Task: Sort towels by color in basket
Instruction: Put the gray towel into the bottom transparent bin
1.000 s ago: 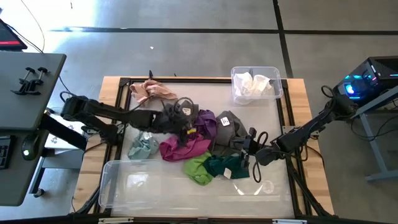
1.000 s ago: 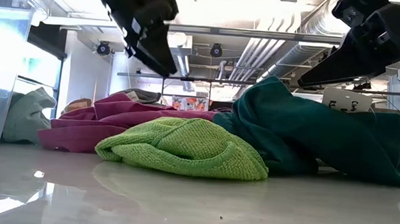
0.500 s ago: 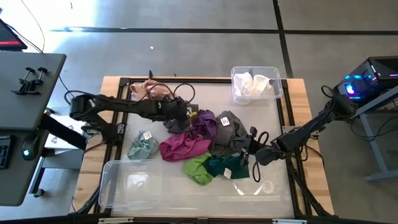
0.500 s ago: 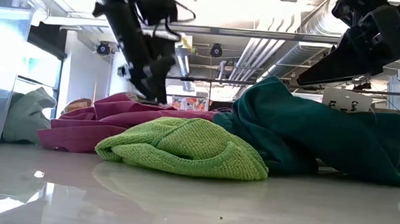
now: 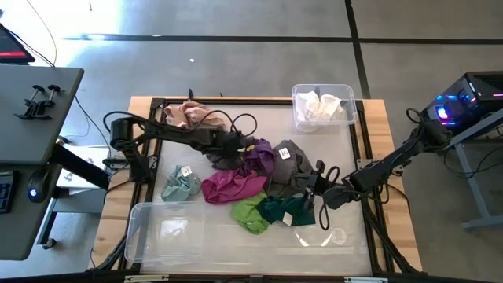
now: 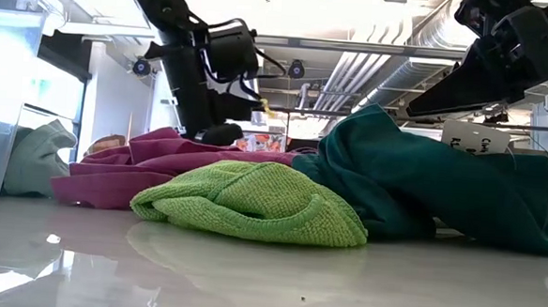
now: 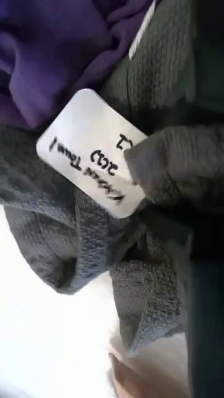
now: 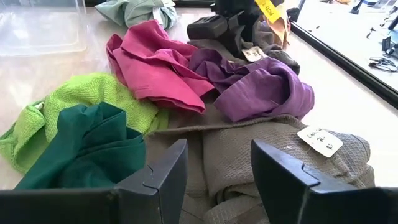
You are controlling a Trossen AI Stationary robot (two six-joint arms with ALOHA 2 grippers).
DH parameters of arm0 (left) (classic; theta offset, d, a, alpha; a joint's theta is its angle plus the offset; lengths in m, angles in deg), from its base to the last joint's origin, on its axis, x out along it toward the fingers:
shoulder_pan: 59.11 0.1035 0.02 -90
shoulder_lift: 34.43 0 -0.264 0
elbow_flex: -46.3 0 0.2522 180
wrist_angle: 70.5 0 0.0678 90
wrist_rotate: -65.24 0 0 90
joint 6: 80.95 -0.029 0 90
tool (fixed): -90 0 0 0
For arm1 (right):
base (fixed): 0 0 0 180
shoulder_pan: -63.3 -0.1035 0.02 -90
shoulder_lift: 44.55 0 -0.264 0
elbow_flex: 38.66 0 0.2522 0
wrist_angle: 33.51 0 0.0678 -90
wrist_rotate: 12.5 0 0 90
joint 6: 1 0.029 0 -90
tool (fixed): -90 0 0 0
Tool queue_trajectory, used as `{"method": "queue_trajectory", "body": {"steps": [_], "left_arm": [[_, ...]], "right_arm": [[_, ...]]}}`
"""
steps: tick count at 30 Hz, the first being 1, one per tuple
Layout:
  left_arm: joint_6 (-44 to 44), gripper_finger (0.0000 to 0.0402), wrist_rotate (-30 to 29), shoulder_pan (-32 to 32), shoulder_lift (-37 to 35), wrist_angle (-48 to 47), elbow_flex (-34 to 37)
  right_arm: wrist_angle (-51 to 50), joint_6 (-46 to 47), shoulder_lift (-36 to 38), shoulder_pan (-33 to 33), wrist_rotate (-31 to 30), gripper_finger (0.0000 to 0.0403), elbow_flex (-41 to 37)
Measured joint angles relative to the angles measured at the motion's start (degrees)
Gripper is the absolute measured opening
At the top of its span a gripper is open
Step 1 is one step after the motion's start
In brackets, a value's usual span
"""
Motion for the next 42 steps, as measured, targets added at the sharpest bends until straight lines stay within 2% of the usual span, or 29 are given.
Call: {"method": "queue_trajectory", "body": {"steps": [3, 5, 11, 17, 21, 27, 32, 37, 40, 42], "left_arm": [[-1.56, 0.0038, 0.67, 0.00, -1.25, -0.16, 0.11], [-2.17, 0.0016, 0.90, 0.09, -2.68, -0.18, 0.28], [-4.38, 0.0015, -1.34, 0.05, -10.84, -2.88, -0.78], [-9.84, 0.0008, -8.71, -2.80, -23.21, -3.00, -4.30], [-16.04, 0.0010, -13.19, -6.60, -31.52, -1.19, -8.09], [-23.09, 0.0010, -10.87, -16.30, -38.75, 3.43, -15.00], [-24.34, 0.0010, -9.64, -27.49, -37.36, 2.99, -21.90], [-21.66, 0.0010, -9.78, -37.90, -31.38, -0.30, -29.31], [-18.06, 0.0010, -11.42, -43.24, -26.35, -8.44, -35.61], [-13.97, 0.0010, -13.59, -46.61, -22.72, -17.55, -40.57]], "right_arm": [[0.00, 0.15, 0.00, 0.00, -0.04, 0.0169, 0.00], [0.01, 0.07, 0.00, 0.00, -0.04, 0.0169, 0.00], [0.07, 0.15, 0.00, 0.00, -0.19, 0.0169, 0.00], [0.00, 0.61, 0.00, 0.02, -1.66, 0.0169, 0.00], [-0.10, 0.63, 0.00, 0.02, -2.05, 0.0169, 0.00], [-0.09, 0.73, 0.00, 0.01, -2.05, 0.0169, 0.00], [-0.09, 0.96, 0.00, 0.02, -2.05, 0.0169, 0.00], [-0.13, 1.06, 0.00, 0.02, -2.92, 0.0169, 0.00], [-0.13, 1.07, 0.00, 0.00, -3.64, 0.0169, 0.00], [-0.13, 1.07, 0.00, 0.01, -3.90, 0.0169, 0.00]]}}
